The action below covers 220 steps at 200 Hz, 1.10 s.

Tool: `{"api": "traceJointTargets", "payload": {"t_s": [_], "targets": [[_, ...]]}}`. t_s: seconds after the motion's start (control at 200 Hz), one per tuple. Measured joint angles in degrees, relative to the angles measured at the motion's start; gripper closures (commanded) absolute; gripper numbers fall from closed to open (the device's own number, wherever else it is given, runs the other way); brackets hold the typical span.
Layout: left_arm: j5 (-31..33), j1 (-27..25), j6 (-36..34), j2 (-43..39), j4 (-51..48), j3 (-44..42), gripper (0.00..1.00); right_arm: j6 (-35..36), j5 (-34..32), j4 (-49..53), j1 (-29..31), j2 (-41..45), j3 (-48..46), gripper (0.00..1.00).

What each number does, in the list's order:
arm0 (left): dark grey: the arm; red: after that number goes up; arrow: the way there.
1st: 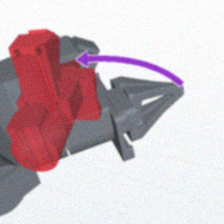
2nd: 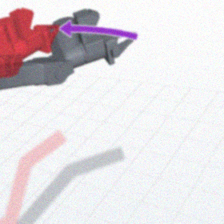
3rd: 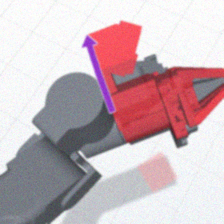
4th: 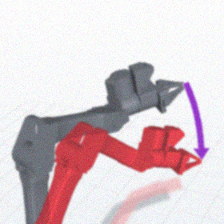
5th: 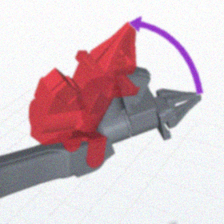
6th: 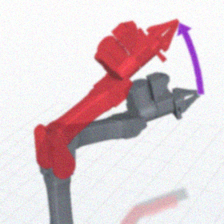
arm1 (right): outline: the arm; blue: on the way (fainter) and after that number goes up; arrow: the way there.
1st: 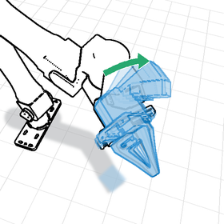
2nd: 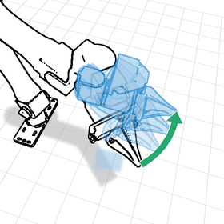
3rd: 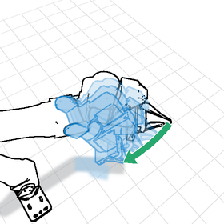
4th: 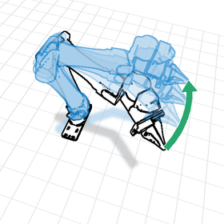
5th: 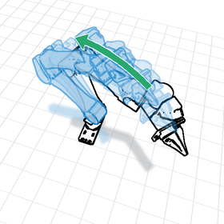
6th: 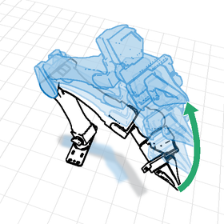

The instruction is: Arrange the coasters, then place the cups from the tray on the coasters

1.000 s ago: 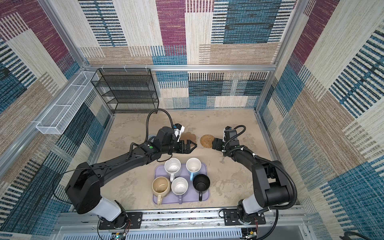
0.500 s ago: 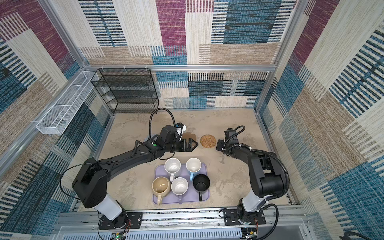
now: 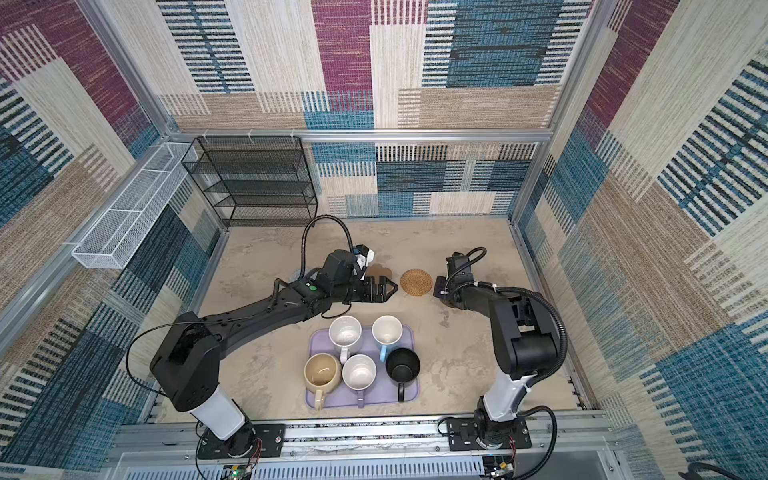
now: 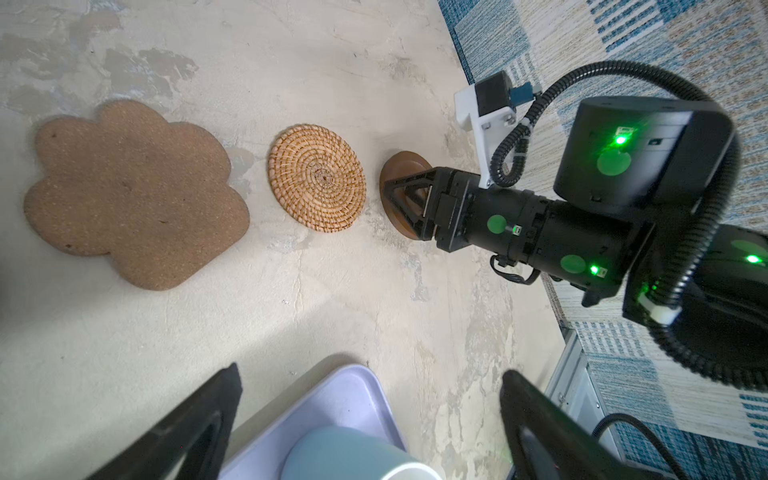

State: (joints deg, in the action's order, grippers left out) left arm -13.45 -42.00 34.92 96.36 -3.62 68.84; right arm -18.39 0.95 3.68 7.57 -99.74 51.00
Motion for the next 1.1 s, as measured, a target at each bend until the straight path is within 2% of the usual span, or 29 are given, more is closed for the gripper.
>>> {"api": "traceJointTargets", "payload": {"t_s": [0.506, 0.681, 0.947, 1.077, 1.092, 1.102], "targets": [[3.06, 0.04, -0.72, -2.34, -1.07, -0.92, 0.0, 0.37, -1.16, -0.28, -0.2, -6.67, 7.76, 0.53], [4.09, 0.13, -1.07, -3.21, -1.16, -1.46, 0.0, 0.39, -1.51, 0.44, -0.2, -6.82, 8.35, 0.5], [4.57, 0.13, -1.92, -7.04, -1.79, -2.23, 0.0, 2.08, 0.11, 2.32, -0.2, -3.74, 10.8, 0.33], [5.73, 0.13, -1.97, -9.64, -2.16, -3.91, 0.0, 3.02, 0.66, 2.12, -0.2, 0.07, 9.75, 0.14], [5.73, 0.13, -1.97, -9.97, -2.23, -4.09, 0.0, 3.04, 0.87, 2.12, -0.2, 0.74, 9.4, 0.11], [5.7, 0.13, -1.97, -10.21, -2.23, -4.22, 0.0, 3.04, 1.03, 2.1, -0.2, 1.22, 9.14, 0.03]]}}
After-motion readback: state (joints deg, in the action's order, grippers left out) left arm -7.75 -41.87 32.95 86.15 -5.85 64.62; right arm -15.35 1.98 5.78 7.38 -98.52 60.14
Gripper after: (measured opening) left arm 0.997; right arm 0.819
